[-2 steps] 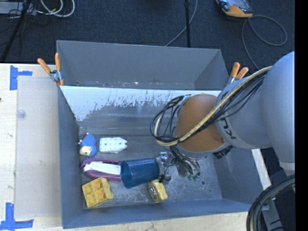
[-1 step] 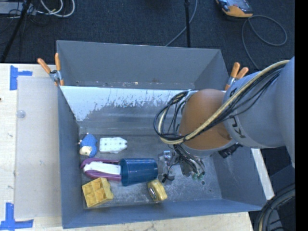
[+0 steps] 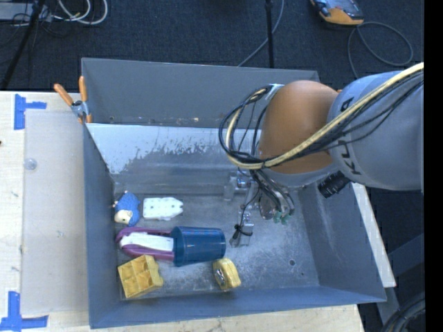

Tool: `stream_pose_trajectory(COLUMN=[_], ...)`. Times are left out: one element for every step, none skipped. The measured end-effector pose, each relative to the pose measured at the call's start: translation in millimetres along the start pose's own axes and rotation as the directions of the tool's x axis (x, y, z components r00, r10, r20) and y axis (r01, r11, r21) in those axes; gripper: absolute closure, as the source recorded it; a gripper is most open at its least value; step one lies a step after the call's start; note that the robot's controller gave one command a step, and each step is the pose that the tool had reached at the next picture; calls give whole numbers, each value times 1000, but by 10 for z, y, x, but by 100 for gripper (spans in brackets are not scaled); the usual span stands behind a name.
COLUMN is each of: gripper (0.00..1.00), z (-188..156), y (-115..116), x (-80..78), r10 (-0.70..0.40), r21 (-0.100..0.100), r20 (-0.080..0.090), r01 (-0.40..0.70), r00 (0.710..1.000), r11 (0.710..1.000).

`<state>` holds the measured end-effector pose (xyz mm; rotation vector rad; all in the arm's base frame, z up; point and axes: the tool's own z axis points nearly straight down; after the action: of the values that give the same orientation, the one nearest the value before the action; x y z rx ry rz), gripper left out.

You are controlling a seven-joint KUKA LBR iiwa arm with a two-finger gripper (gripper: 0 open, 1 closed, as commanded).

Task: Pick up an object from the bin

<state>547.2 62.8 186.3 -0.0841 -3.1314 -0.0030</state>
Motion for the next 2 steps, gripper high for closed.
stream_pose_trajectory(gripper=[0,0], z=[1,408], y=[2,77], x=[1,38], r10=[0,-44], r21=[0,-1], r20=[0,7], r01=[0,44], r00=[1000,999], r11=[1000,999])
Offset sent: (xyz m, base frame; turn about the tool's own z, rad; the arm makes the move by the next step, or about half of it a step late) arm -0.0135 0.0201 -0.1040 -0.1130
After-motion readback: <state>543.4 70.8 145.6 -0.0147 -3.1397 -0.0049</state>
